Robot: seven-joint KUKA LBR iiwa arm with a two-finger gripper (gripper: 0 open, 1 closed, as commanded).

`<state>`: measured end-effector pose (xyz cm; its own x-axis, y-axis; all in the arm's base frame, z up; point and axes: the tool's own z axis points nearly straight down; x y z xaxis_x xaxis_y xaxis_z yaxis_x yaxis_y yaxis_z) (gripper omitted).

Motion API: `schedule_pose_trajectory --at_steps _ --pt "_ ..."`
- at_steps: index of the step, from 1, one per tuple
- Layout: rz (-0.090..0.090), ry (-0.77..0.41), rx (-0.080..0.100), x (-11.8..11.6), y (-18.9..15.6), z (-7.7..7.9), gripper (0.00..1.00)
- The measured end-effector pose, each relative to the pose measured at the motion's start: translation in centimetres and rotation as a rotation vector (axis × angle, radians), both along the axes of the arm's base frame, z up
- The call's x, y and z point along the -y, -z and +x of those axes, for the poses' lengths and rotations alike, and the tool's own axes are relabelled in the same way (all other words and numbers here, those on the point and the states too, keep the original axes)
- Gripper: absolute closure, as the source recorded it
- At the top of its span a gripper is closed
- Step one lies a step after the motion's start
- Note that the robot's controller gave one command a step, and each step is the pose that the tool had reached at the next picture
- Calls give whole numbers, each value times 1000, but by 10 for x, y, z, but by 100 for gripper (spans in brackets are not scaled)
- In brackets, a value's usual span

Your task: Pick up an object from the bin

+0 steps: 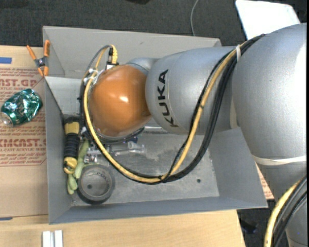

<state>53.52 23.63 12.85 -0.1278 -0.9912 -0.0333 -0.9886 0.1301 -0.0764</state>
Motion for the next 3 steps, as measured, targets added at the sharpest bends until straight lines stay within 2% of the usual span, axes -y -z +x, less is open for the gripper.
schedule_pose_trajectory --at_steps 1,2,3 --pt "3 1 1 4 -7 -3 0" --pt "-4 -79 -5 6 -79 37 0" --pt "-25 -369 -2 3 -122 6 0"
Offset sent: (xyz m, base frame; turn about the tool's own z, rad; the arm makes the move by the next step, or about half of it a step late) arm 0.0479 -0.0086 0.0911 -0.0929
